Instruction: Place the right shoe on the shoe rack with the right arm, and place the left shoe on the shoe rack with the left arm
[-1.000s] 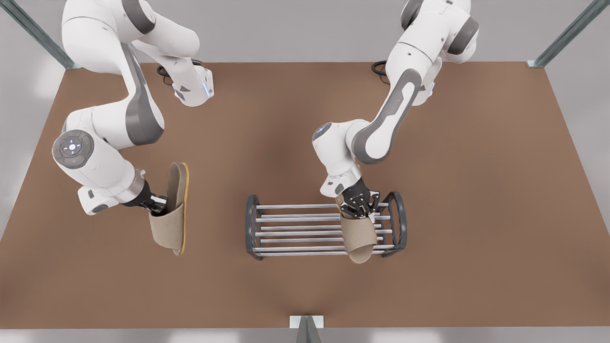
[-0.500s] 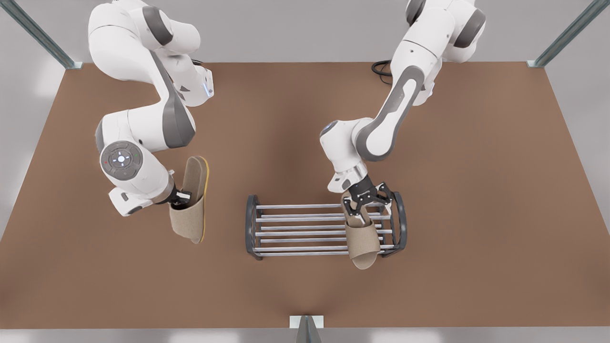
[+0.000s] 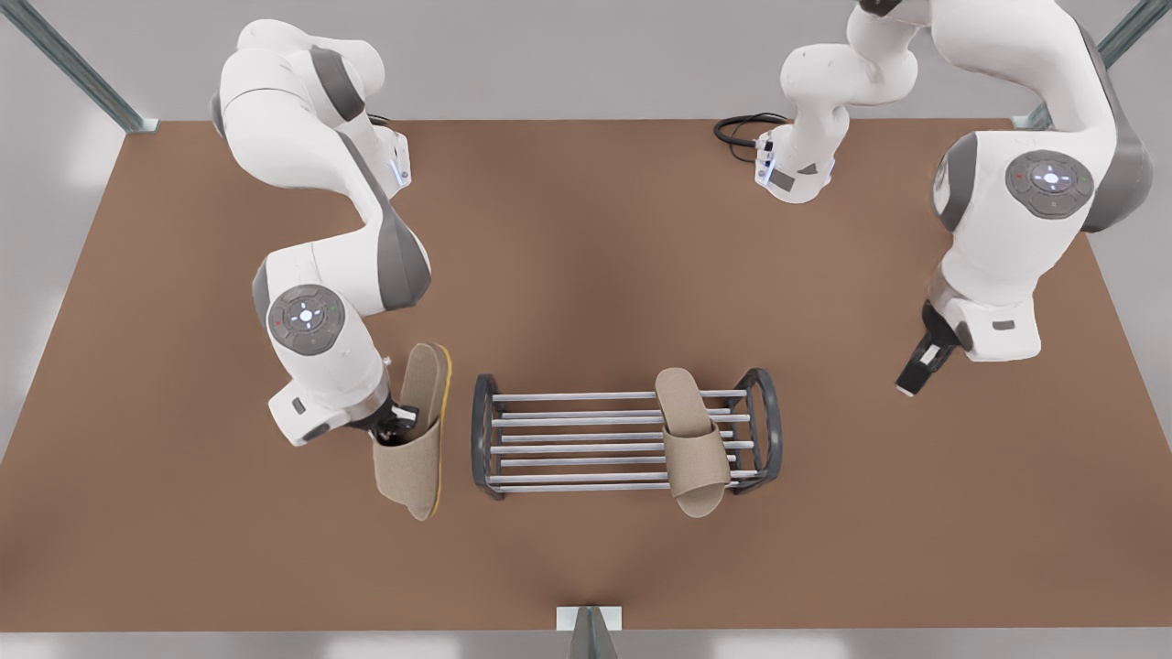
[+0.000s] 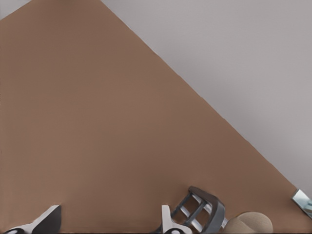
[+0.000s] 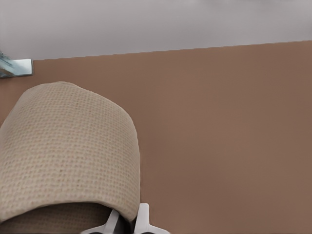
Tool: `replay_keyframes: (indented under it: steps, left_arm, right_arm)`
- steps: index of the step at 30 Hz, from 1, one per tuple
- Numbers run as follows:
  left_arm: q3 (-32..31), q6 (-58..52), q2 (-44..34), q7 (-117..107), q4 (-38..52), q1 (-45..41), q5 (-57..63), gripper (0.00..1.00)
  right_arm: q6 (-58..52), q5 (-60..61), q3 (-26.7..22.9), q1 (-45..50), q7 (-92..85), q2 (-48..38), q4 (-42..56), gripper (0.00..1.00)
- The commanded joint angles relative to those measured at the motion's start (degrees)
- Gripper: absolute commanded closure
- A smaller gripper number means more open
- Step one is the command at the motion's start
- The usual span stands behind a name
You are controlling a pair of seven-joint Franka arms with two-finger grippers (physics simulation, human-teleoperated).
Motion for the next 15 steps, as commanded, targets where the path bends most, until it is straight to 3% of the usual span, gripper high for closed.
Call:
replay_keyframes:
  steps: [1, 2, 3, 5, 7, 15]
  left_arm:
    - [1.13, -15.91, -0.68, 56.74, 0.34, -0.32, -9.51, 0.0]
    - [1.04, -8.54, -6.82, 56.74, -9.22, 0.3, -12.24, 0.0]
    - [1.22, -5.89, -8.07, 56.92, -10.75, -0.31, -12.16, 0.0]
    - [0.87, -6.25, -1.31, 55.34, -4.5, -0.67, -11.89, 0.0]
    - [1.04, -6.59, 2.04, 54.9, -3.88, -0.23, -11.19, 0.0]
    - [0.96, -2.38, 7.93, 57.89, 0.6, 0.56, -7.24, 0.0]
  right_arm:
    - [10.38, -0.32, -0.35, 1.37, 6.3, -0.04, 0.04, 0.79]
    - [10.99, -0.41, -0.96, 3.21, 6.47, -0.04, 0.04, 0.79]
    - [11.17, -0.32, -1.4, 4.09, 8.23, 0.05, 0.04, 0.79]
    - [11.96, -0.32, -2.28, 6.9, 10.42, 0.05, 0.04, 0.79]
    - [13.19, -0.32, -2.54, 9.1, 11.57, 0.05, 0.04, 0.79]
    - [19.6, -0.67, -3.16, 11.48, 13.41, 4.62, -0.49, 0.79]
